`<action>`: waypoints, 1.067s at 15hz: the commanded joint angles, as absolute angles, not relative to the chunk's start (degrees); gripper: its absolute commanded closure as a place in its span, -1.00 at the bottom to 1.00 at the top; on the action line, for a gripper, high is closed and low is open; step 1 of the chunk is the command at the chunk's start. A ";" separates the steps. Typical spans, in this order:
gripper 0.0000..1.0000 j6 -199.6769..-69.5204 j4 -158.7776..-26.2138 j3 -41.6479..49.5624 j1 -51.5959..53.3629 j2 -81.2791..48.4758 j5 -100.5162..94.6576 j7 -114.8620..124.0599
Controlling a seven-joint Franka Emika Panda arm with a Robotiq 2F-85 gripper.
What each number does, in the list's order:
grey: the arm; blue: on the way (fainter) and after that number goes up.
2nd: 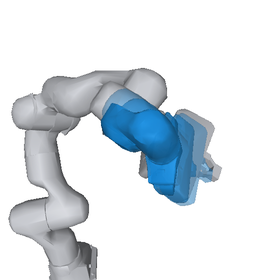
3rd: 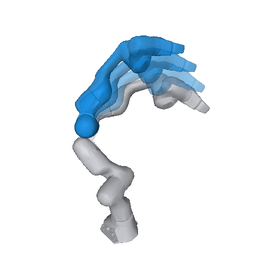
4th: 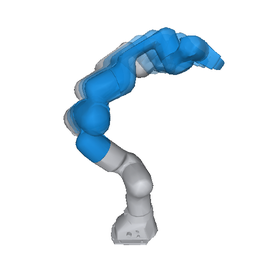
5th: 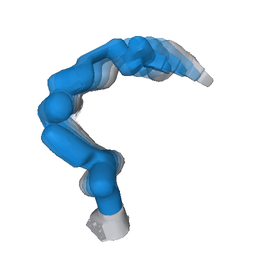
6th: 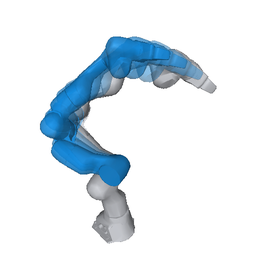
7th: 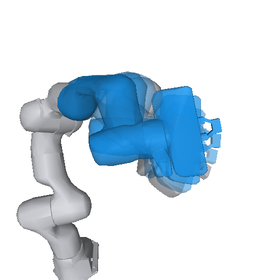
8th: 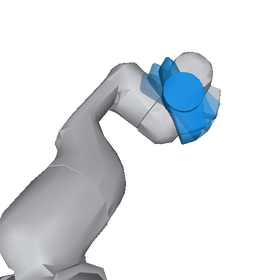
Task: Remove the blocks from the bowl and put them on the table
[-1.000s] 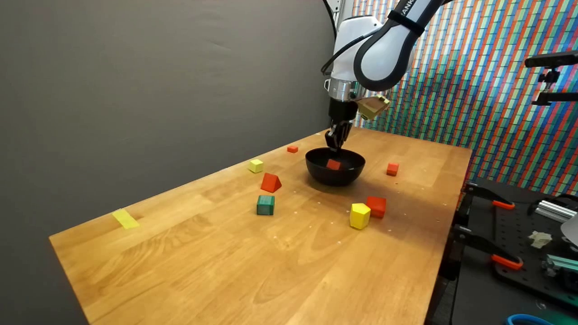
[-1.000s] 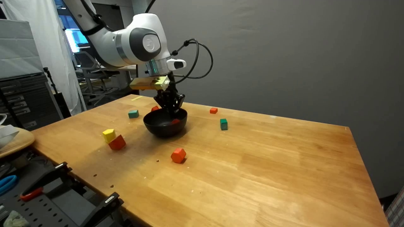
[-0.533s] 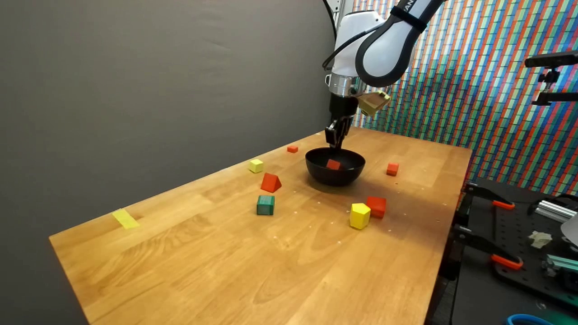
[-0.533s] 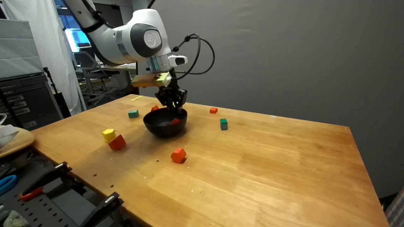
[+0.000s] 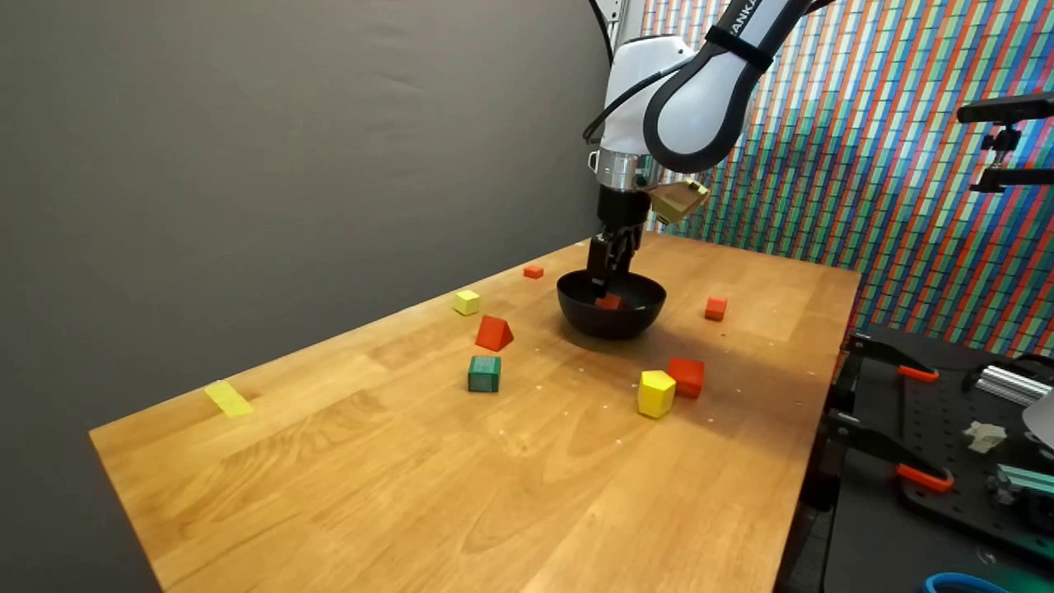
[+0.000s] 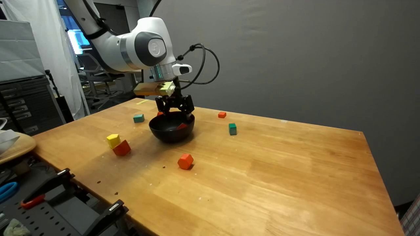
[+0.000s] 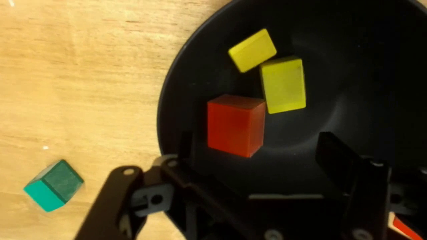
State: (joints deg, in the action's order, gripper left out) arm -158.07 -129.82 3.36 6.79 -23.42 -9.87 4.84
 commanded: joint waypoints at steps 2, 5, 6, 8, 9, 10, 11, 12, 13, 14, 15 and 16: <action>-1.00 -158.49 -127.58 -0.04 4.15 -26.57 -6.62 1.63; -1.00 -158.26 -126.76 -1.63 3.12 -28.04 -4.86 0.16; -1.00 -158.04 -126.44 -1.93 2.90 -28.36 -4.54 -0.21; -0.49 -157.50 -125.73 -2.13 2.71 -28.86 -4.33 -0.86; -0.47 -157.21 -125.44 -2.03 2.73 -28.95 -4.48 -1.04; -0.41 -156.86 -125.10 -1.57 3.04 -29.00 -5.00 -0.93; -0.23 -156.62 -124.80 -1.35 3.12 -28.98 -5.23 -0.96; -0.07 -156.27 -124.47 -0.84 3.55 -28.98 -5.79 -0.68; 0.09 -155.89 -124.16 -0.50 3.82 -29.05 -6.18 -0.58; 0.26 -155.48 -123.83 -0.17 4.09 -29.11 -6.61 -0.40; 0.39 -154.87 -123.45 0.00 4.21 -29.27 -6.94 -0.41; 0.57 -154.40 -123.07 0.08 4.28 -29.48 -7.24 -0.51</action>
